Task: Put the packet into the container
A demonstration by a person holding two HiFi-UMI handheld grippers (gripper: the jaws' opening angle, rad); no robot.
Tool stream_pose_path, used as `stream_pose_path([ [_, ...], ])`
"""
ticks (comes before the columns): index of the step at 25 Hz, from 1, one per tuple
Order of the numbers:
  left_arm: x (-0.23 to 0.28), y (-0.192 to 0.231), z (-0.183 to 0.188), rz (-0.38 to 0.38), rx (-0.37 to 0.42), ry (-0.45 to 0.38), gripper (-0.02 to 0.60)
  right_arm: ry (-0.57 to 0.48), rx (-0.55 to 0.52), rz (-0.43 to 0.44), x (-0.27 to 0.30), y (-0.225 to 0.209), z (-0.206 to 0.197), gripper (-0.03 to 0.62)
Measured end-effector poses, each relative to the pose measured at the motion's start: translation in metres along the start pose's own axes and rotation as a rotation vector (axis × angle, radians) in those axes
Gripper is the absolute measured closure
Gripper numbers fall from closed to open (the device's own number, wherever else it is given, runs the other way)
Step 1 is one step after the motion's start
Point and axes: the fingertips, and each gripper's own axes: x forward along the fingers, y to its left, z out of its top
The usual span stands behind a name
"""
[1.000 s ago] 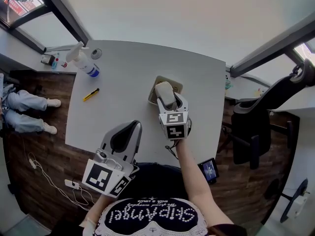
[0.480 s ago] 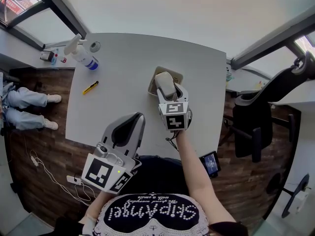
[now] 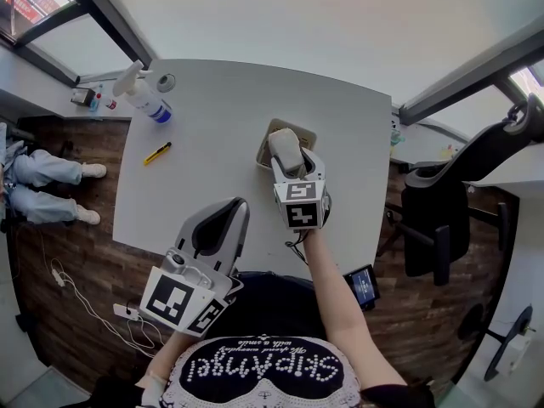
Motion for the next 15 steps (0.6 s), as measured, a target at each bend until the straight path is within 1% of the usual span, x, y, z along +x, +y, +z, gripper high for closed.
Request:
stream_pose_path([
  [9, 0.0047, 0.0023, -0.0036, 0.007, -0.004, 0.009, 0.572, -0.003, 0.002, 0.016, 0.0012, 0.0003, 0.0004, 0.335],
  [15, 0.0095, 0.0024, -0.0087, -0.006, -0.02, 0.027, 0.572, 0.006, 0.009, 0.003, -0.0026, -0.003, -0.0019, 0.335],
])
